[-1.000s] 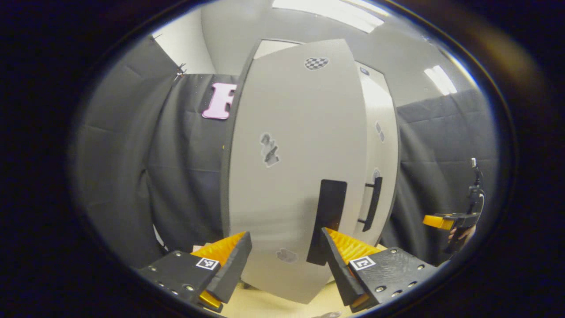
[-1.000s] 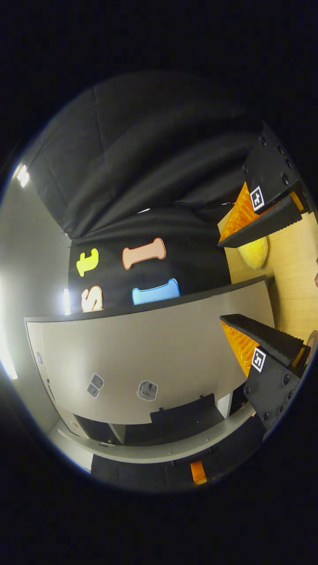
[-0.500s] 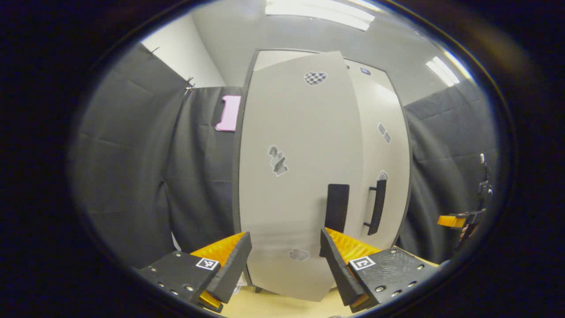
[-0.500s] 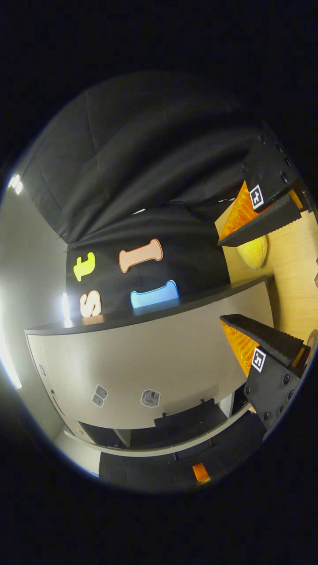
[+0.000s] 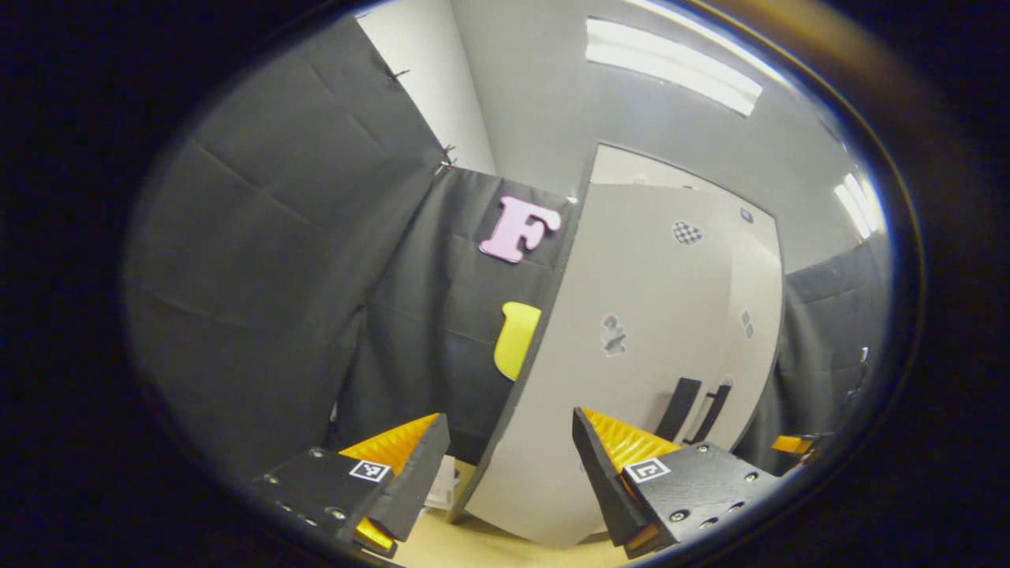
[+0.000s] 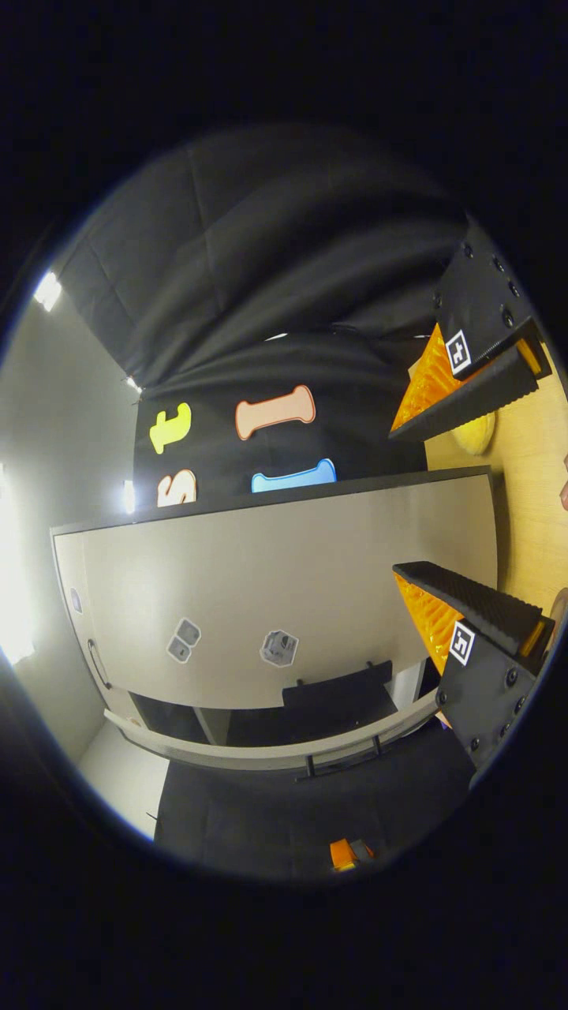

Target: Grasp the bottle in the cabinet with the left hand and place it on the coaster, then close the right door with the right hand and the left door with the left hand.

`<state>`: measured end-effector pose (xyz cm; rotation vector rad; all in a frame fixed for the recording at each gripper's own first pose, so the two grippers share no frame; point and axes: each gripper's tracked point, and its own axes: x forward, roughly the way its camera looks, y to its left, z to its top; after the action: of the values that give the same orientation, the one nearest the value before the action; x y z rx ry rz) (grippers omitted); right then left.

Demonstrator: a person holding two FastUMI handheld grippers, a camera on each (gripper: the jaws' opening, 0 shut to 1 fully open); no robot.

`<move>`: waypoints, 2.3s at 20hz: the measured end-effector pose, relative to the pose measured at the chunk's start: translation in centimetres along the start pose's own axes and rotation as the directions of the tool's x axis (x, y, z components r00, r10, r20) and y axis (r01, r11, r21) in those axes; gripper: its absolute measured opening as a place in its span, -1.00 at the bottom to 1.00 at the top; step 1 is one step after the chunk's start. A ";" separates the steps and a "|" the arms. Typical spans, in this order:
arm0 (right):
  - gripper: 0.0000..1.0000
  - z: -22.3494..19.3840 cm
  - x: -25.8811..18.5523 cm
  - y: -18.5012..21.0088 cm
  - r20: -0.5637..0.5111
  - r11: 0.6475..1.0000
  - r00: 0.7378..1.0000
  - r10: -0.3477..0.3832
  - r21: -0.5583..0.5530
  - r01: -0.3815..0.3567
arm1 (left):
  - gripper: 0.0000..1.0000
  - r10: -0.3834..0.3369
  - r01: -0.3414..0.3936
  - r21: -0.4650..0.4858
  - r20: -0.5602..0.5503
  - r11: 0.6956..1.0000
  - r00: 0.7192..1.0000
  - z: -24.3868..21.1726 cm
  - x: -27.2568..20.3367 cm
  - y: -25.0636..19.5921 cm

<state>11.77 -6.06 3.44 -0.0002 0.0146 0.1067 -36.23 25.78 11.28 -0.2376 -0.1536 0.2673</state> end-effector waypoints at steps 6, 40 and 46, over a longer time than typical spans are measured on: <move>0.95 1.4 -0.3 2.8 0.016 0.999 0.999 0.049 -0.023 -0.048 | 0.83 0.070 -0.077 0.143 0.058 0.987 0.996 3.4 -2.3 3.9; 0.95 0.4 -8.0 6.2 -0.046 0.973 0.974 -0.222 -0.073 0.218 | 0.82 -0.277 0.295 0.221 -0.110 0.930 0.955 -3.4 2.7 0.9; 0.84 0.5 -7.7 5.6 -0.061 0.975 0.975 -0.215 -0.072 0.211 | 0.82 -0.239 0.261 0.222 -0.119 0.939 0.964 -5.3 3.2 0.3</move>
<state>3.50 -1.31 4.10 -0.0706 0.0798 -0.1080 -32.29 25.87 6.47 0.0085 -0.0596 0.0192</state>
